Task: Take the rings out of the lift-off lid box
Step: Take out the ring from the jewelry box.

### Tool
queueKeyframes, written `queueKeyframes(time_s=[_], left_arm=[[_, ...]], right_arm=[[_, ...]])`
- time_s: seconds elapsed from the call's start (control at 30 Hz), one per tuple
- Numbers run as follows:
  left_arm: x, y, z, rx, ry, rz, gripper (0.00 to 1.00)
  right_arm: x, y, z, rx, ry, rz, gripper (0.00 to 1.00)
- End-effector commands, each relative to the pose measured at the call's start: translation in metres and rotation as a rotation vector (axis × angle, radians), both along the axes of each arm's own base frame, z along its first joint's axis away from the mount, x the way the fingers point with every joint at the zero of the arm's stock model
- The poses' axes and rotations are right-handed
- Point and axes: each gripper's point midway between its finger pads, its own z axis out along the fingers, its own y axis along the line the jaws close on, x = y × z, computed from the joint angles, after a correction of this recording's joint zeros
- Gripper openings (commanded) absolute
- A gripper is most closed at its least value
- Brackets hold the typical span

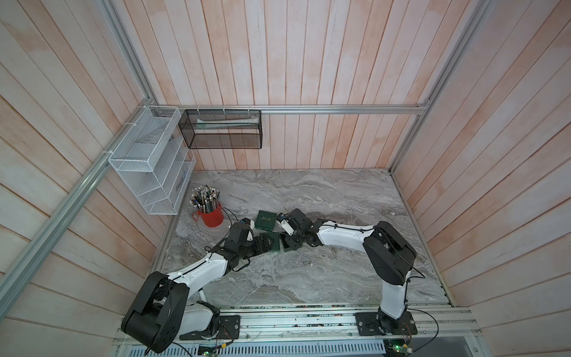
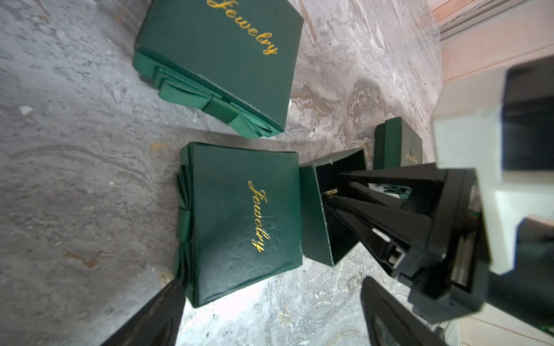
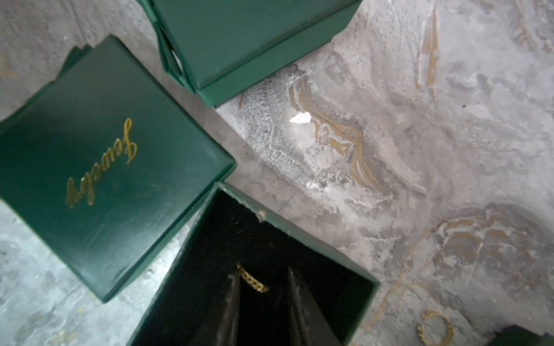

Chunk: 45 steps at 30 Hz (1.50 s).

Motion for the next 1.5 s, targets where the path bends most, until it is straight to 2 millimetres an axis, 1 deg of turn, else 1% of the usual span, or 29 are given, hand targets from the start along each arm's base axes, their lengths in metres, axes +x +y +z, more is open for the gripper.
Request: queueKeyframes(time_s=[0.0, 0.07, 0.2, 0.3, 0.43, 0.53, 0.6, 0.67, 0.73, 0.8, 0.9, 1.0, 1.17, 1.3, 1.47], left_arm=[[-0.002, 0.001, -0.005, -0.002, 0.02, -0.007, 0.93], [-0.002, 0.0, -0.006, -0.001, 0.023, -0.009, 0.93], [-0.001, 0.001, -0.005, 0.001, 0.017, -0.007, 0.93], [0.0, 0.001, -0.004, 0.0, 0.013, -0.008, 0.93], [0.001, 0.0, -0.005, -0.001, 0.015, -0.012, 0.93], [0.002, -0.001, -0.004, -0.001, 0.015, -0.018, 0.93], [0.002, -0.001, -0.004, 0.001, 0.014, -0.02, 0.93], [0.002, -0.001, -0.003, 0.002, 0.009, -0.024, 0.93], [0.002, -0.001, -0.002, 0.006, 0.005, -0.027, 0.93], [0.003, -0.001, -0.002, 0.007, 0.002, -0.028, 0.93], [0.003, -0.002, -0.001, 0.005, 0.0, -0.034, 0.93], [0.002, -0.002, -0.001, 0.003, -0.004, -0.035, 0.93], [0.001, 0.0, 0.0, 0.005, -0.004, -0.036, 0.93], [-0.001, 0.0, -0.001, 0.007, 0.001, -0.034, 0.93], [-0.001, 0.001, -0.001, 0.006, 0.001, -0.027, 0.93]], right_arm=[[-0.002, -0.016, -0.024, -0.055, 0.076, -0.083, 0.26], [0.0, -0.02, -0.025, -0.028, 0.118, -0.128, 0.25], [0.004, -0.029, -0.021, 0.045, 0.189, -0.25, 0.22], [0.002, -0.033, -0.017, 0.08, 0.241, -0.333, 0.21], [-0.007, -0.036, -0.017, 0.089, 0.326, -0.424, 0.21], [-0.019, -0.039, -0.018, 0.095, 0.4, -0.501, 0.21], [-0.027, -0.039, -0.015, 0.117, 0.433, -0.531, 0.19], [-0.031, -0.042, -0.01, 0.126, 0.439, -0.552, 0.19], [-0.03, -0.043, -0.002, 0.127, 0.414, -0.541, 0.2], [-0.026, -0.039, 0.009, 0.14, 0.385, -0.501, 0.25], [-0.018, -0.034, 0.021, 0.124, 0.322, -0.419, 0.26], [-0.012, -0.033, 0.025, 0.077, 0.264, -0.321, 0.28], [-0.008, -0.04, 0.014, -0.034, 0.213, -0.198, 0.29], [-0.01, -0.035, 0.005, -0.047, 0.221, -0.144, 0.29], [-0.013, -0.03, 0.0, -0.029, 0.238, -0.114, 0.29]])
